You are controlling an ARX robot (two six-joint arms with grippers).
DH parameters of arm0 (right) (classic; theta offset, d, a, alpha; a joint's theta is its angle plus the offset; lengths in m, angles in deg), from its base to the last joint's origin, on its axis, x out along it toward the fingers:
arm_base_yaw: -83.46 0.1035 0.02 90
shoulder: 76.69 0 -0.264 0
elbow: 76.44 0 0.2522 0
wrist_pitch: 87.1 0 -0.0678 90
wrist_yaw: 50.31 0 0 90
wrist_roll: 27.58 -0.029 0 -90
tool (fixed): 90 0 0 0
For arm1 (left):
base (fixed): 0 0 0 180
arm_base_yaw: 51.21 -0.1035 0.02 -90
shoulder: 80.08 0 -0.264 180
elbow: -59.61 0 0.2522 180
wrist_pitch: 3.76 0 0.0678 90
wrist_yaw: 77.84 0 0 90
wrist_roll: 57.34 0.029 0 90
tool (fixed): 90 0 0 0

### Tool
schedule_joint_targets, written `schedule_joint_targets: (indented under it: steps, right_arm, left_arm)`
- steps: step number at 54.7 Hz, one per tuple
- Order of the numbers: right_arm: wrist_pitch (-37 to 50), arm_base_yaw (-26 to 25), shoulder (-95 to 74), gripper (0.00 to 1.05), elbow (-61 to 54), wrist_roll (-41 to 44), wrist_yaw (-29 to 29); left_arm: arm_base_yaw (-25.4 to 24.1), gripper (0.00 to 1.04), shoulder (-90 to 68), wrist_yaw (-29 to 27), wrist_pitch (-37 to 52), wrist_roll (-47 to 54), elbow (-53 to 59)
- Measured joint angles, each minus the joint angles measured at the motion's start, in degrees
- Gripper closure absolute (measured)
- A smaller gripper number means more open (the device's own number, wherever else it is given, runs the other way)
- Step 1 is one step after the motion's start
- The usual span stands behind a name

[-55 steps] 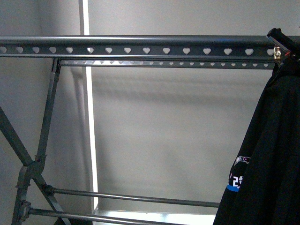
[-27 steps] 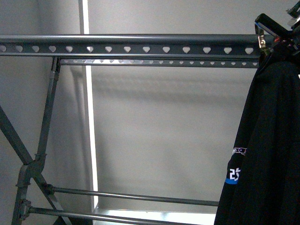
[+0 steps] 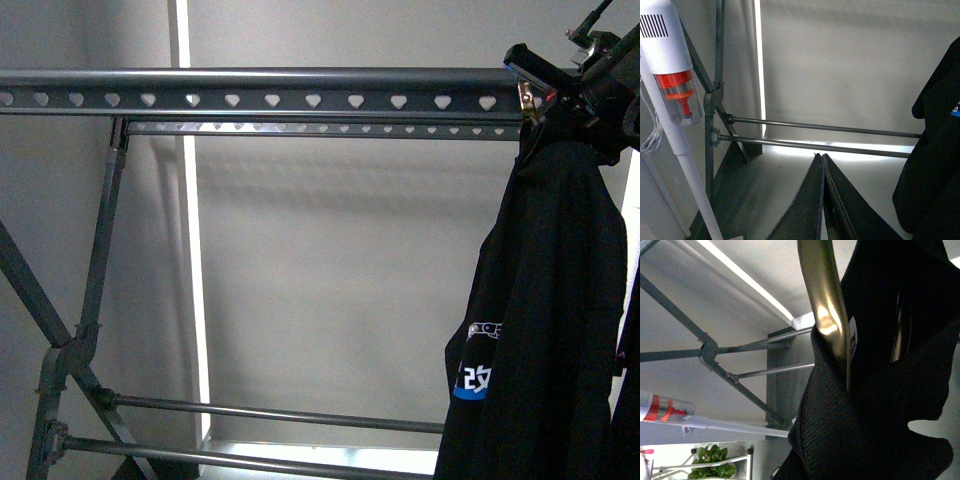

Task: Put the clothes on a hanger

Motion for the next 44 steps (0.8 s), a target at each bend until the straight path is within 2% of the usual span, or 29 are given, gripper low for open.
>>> schedule_joint_targets:
  steps: [31, 44]
  right_arm:
    - [-3.78, -0.55, -4.66, 1.01, 9.42, -1.53, -0.98]
    - [3.89, 0.09, -2.38, 1.01, -3.32, -1.53, -1.81]
  left_arm:
    - [0.00, 1.01, 0.09, -0.02, -0.09, -0.02, 0.00]
    - [0.00, 1.01, 0.09, -0.02, -0.09, 0.00, 0.00]
